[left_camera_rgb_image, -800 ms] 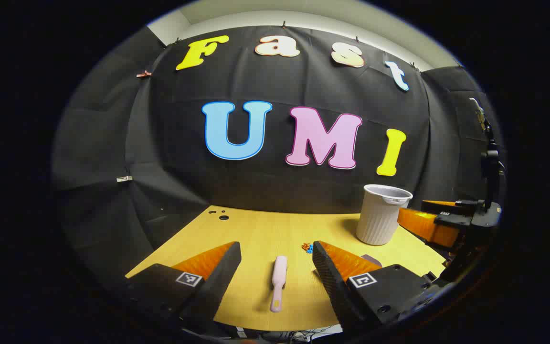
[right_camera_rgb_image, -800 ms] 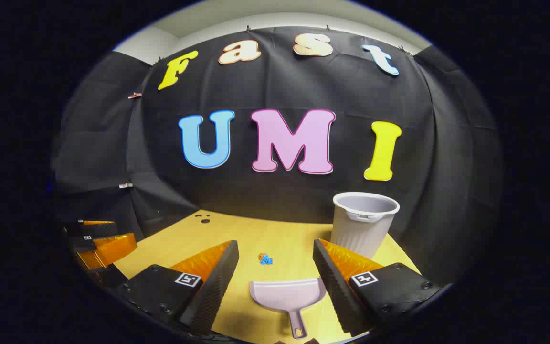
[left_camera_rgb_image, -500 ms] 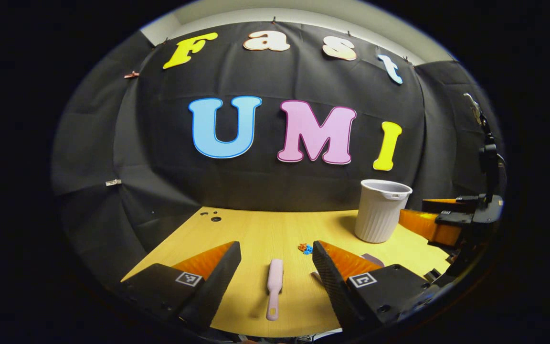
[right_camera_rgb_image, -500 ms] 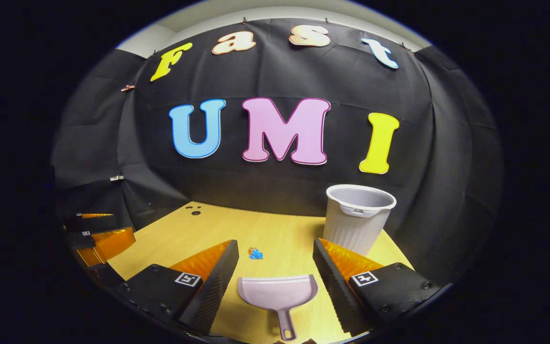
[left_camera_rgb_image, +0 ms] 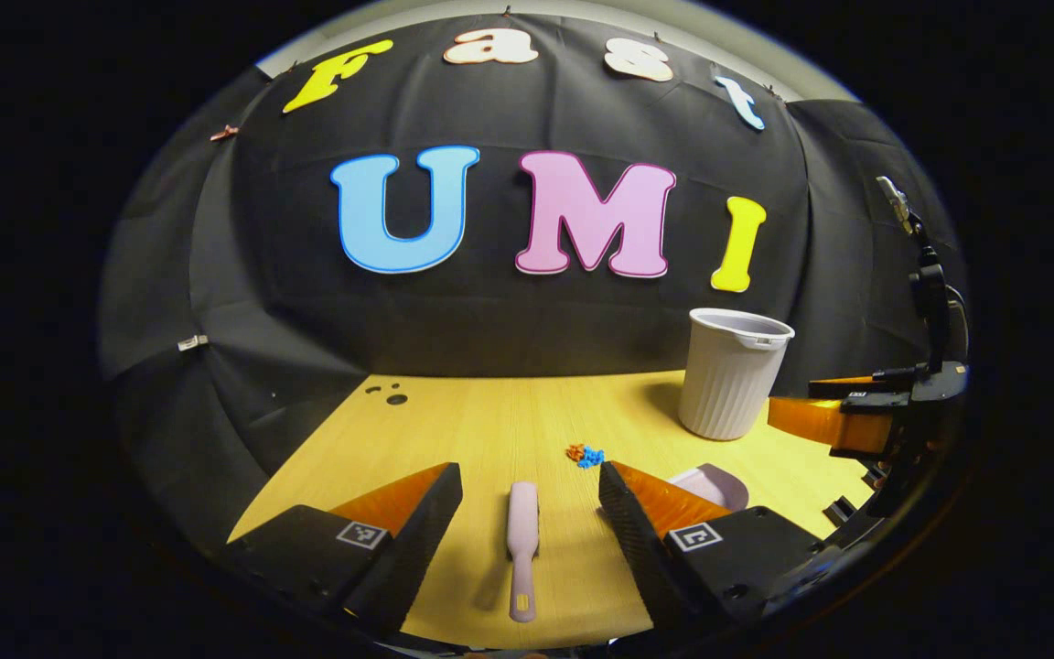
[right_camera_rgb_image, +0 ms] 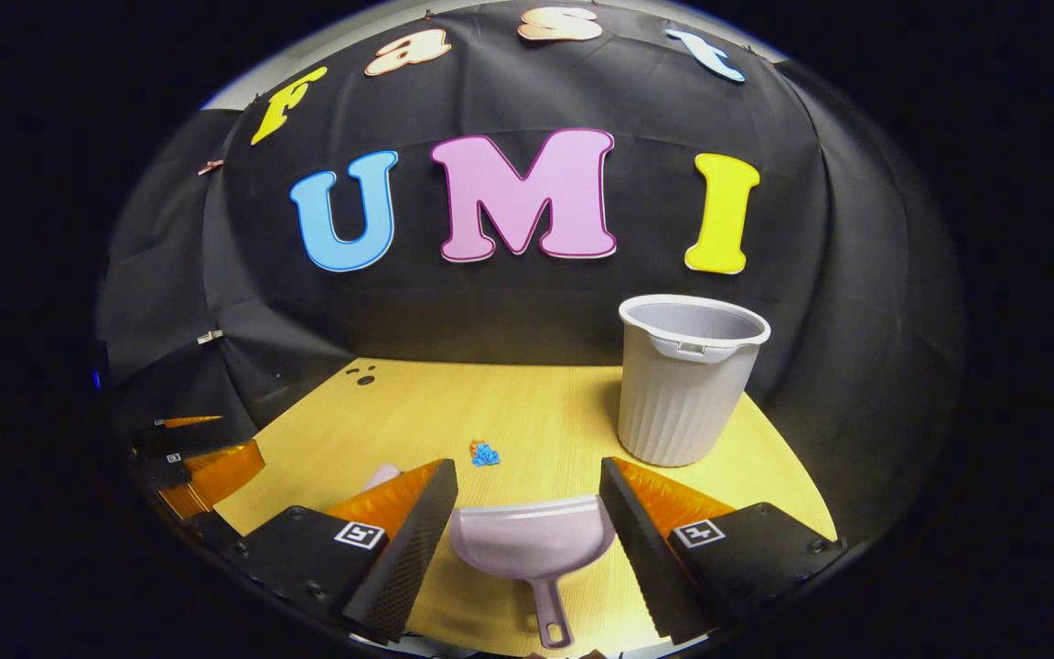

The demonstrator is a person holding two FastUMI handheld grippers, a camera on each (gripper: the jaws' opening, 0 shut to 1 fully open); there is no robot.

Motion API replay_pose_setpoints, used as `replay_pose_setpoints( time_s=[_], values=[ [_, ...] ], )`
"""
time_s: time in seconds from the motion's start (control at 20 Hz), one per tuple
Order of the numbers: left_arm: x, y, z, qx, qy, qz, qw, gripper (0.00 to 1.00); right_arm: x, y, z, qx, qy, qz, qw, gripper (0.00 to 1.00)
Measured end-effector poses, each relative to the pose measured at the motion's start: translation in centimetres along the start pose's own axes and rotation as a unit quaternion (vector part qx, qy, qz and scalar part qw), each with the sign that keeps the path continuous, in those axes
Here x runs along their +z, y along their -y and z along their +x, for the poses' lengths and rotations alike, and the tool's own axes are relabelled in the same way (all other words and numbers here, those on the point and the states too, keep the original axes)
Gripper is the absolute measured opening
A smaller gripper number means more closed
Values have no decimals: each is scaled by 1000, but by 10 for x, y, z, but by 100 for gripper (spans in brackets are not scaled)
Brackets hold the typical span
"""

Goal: Pick up the small broom and dustpan from the desktop, sweep the trash into the dustpan with the broom, and then empty the trash into the garbage bin.

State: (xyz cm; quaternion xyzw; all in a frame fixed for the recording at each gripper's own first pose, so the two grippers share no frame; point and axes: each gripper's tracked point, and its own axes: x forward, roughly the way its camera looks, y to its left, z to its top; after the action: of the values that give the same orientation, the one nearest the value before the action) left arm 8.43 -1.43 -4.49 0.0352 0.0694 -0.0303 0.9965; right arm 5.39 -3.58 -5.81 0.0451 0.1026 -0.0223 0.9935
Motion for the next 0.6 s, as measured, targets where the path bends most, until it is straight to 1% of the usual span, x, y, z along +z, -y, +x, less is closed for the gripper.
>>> replay_pose_setpoints(
  time_s=[0.25,0.35,0.45,0.6],
  values=[
    [-32,-13,18,7,-54,-26,998,96,-28,1,14,-3,-48,-5,999,98],
    [-39,-15,26,7,-68,-34,997,96,-47,1,18,2,-79,-2,997,98],
    [-47,-18,35,11,-85,-31,996,96,-79,1,21,4,-124,-3,992,98],
    [-64,-27,49,22,-113,-35,993,96,-122,-1,27,11,-194,6,981,99]
  ],
)
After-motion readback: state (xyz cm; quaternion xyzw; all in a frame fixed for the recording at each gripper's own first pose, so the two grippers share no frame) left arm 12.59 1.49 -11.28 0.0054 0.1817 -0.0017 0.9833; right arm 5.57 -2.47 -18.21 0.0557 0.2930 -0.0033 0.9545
